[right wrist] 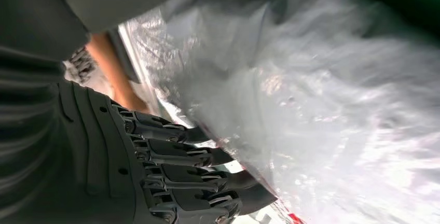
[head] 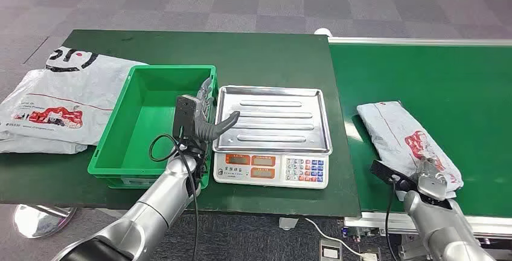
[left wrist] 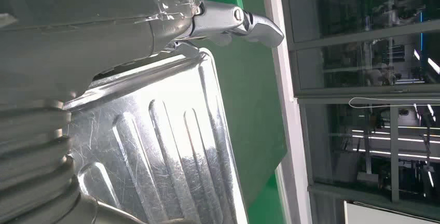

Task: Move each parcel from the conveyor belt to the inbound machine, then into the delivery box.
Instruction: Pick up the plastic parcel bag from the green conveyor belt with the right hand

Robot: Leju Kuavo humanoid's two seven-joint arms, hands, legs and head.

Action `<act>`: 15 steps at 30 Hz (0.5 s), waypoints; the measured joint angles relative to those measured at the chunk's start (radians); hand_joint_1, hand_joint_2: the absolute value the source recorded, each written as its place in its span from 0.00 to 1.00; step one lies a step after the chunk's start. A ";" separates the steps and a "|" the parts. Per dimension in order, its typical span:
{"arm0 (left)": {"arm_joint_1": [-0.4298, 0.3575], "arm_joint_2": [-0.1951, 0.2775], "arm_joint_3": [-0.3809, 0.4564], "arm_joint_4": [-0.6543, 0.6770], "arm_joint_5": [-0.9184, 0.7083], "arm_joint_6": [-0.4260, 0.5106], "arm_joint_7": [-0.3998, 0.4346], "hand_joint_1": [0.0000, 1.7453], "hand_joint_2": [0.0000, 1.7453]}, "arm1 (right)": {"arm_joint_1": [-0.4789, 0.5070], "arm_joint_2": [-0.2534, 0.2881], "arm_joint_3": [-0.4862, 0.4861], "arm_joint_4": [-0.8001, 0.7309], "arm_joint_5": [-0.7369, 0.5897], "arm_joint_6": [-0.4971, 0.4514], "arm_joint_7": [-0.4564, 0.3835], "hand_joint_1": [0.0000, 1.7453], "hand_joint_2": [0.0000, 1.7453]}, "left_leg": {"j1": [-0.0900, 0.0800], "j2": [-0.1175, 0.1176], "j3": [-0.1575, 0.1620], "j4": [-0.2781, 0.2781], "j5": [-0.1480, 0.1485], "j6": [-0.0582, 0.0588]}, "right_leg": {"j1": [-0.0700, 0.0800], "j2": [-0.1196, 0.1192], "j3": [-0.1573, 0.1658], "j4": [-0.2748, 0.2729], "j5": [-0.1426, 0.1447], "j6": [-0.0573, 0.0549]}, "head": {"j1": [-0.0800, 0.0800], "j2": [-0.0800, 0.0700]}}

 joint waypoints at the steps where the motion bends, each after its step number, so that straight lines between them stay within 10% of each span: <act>1: 0.000 0.000 0.000 0.000 -0.002 0.001 0.002 0.00 1.00 | 0.000 -0.002 0.000 0.000 -0.004 -0.001 -0.008 1.00 1.00 | 0.000 0.000 0.000 0.000 0.000 0.000 | 0.000 0.000 0.000 0.000 0.000 0.000 | 0.000 0.000; 15: 0.002 0.001 0.000 -0.014 -0.011 0.005 0.019 0.00 1.00 | 0.004 -0.031 0.000 -0.019 -0.053 0.018 -0.032 1.00 1.00 | 0.000 0.000 0.000 0.000 0.000 0.000 | 0.000 0.000 -0.001 0.000 0.000 0.000 | 0.000 0.000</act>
